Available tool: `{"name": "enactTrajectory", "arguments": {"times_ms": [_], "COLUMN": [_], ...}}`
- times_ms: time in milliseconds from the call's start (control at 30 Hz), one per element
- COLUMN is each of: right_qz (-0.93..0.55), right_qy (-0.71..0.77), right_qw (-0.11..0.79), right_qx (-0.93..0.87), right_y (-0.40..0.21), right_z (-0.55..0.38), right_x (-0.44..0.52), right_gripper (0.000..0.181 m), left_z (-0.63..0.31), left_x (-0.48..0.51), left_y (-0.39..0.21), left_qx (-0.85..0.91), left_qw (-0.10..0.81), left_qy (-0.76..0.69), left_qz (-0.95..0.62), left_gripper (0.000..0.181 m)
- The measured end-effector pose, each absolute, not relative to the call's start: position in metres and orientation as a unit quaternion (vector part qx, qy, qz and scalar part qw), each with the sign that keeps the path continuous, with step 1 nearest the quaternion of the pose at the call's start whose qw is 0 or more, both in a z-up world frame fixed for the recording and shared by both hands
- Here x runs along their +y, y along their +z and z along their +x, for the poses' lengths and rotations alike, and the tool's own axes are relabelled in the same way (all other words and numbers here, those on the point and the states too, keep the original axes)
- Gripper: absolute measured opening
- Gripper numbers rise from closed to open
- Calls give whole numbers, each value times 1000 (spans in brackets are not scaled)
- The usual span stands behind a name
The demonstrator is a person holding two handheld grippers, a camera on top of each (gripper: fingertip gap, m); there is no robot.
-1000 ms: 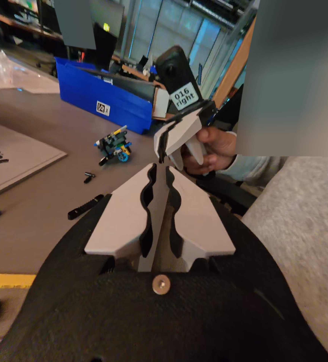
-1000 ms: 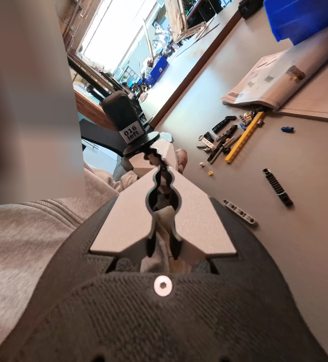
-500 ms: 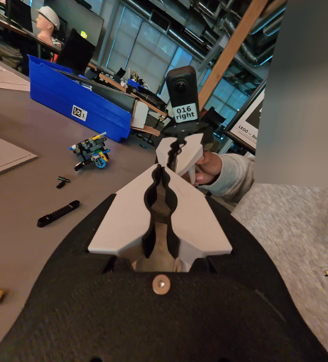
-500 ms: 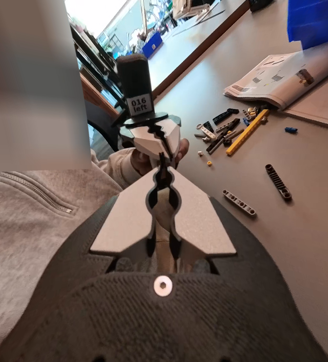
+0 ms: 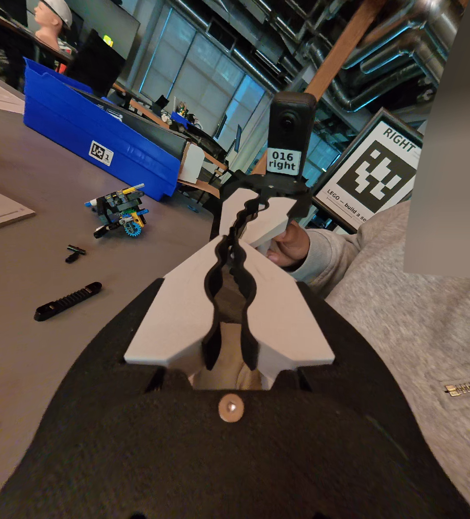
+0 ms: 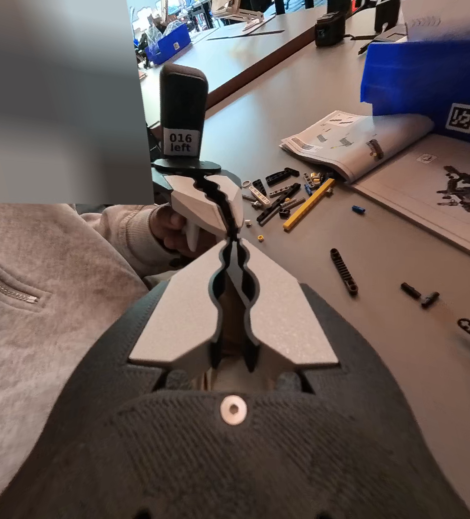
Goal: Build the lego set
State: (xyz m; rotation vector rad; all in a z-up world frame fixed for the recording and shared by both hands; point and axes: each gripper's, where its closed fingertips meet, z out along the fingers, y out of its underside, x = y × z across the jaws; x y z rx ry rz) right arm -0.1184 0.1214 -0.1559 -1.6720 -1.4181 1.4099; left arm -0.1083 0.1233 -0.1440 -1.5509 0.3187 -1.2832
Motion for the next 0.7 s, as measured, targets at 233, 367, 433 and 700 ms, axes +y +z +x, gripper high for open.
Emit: {"name": "enactTrajectory", "arguments": {"times_ms": [233,367,433,700], "right_qz": [-615,-612,-612,-624], "right_qy": [514,511,515,499], "right_qw": [269,275,274,284], "right_qx": [-534,-537,-534,-531], "right_y": [-158,-159,-157,-158], "right_z": [-121,-122,-122,-116], "right_x": [119,117,117,127], "right_gripper": [3,3,3,8], "left_z": [-108,-107,-108,-110], "left_x": [123,123,122,128], "left_y": [-142,-142,-141,-147], "left_qx": [126,126,129,161], "left_qw": [522,518,522,571], "left_qy": [-550,-555,-552,-453], "left_qz": [-640,-638,-637,-665], "left_gripper": [3,4,3,3]}}
